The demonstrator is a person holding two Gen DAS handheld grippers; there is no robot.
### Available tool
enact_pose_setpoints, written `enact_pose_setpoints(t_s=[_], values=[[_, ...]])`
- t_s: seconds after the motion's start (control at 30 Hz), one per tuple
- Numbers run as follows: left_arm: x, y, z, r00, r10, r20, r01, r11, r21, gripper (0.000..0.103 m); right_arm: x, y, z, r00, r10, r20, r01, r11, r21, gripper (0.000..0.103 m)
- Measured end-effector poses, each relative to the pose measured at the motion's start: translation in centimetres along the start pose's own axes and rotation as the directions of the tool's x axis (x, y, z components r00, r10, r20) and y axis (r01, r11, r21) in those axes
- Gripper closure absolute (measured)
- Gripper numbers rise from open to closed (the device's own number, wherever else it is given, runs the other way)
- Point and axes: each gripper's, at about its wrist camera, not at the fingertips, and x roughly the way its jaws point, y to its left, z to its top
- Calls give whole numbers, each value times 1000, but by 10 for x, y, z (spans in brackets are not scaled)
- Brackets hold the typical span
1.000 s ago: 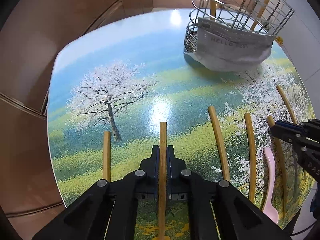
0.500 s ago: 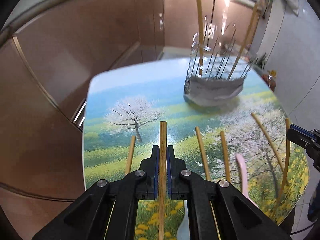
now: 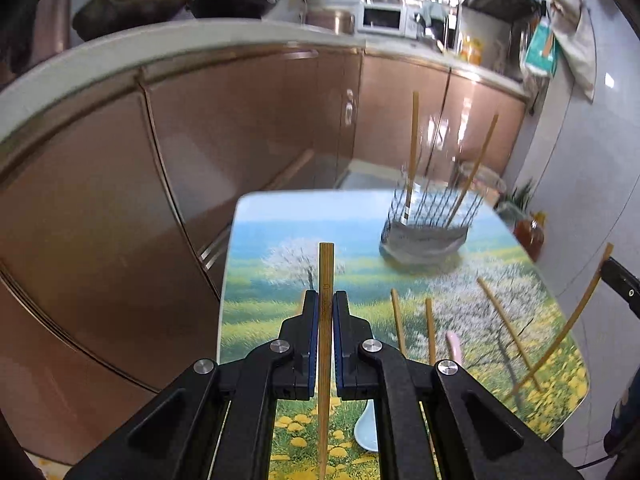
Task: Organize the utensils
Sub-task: 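Lift both held chopsticks and carry them over the wire holder, then lower both chopsticks into the wire holder and open both tools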
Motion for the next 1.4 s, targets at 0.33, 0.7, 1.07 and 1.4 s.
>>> enact_pose_setpoints(t_s=[0.33, 0.7, 1.07, 1.4], values=[[-58, -1, 96, 977, -98, 192, 111, 992, -59, 97, -24, 13, 107, 980, 9, 200, 8, 997, -81, 97], [-16, -31, 196, 892, -164, 420, 252, 954, -163, 97, 29, -10, 190, 949, -12, 314, 54, 991, -125, 97], [101, -58, 182, 880, -65, 471, 220, 933, -283, 97, 120, -62, 160, 963, -46, 265, 77, 991, -107, 97], [164, -81, 149, 913, 20, 406, 82, 969, -232, 96, 178, -96, 105, 988, -73, 139, 82, 995, -62, 97]])
